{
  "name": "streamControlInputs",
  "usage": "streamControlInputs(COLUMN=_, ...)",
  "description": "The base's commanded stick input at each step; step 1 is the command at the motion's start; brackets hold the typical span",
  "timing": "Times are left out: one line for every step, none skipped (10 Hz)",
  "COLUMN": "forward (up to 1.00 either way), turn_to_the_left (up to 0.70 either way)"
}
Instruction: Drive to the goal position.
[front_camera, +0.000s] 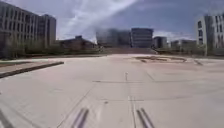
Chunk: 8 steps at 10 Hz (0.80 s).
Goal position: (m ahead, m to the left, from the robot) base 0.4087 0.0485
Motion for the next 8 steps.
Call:
streamControlInputs(forward=0.5, turn_to_the_left=0.0)
streamControlInputs(forward=0.5, turn_to_the_left=0.0)
streamControlInputs(forward=0.5, turn_to_the_left=0.0)
streamControlInputs(forward=0.5, turn_to_the_left=0.0)
streamControlInputs(forward=0.5, turn_to_the_left=0.0)
streamControlInputs(forward=0.5, turn_to_the_left=0.0)
streamControlInputs(forward=0.5, turn_to_the_left=0.0)
streamControlInputs(forward=0.5, turn_to_the_left=0.0)
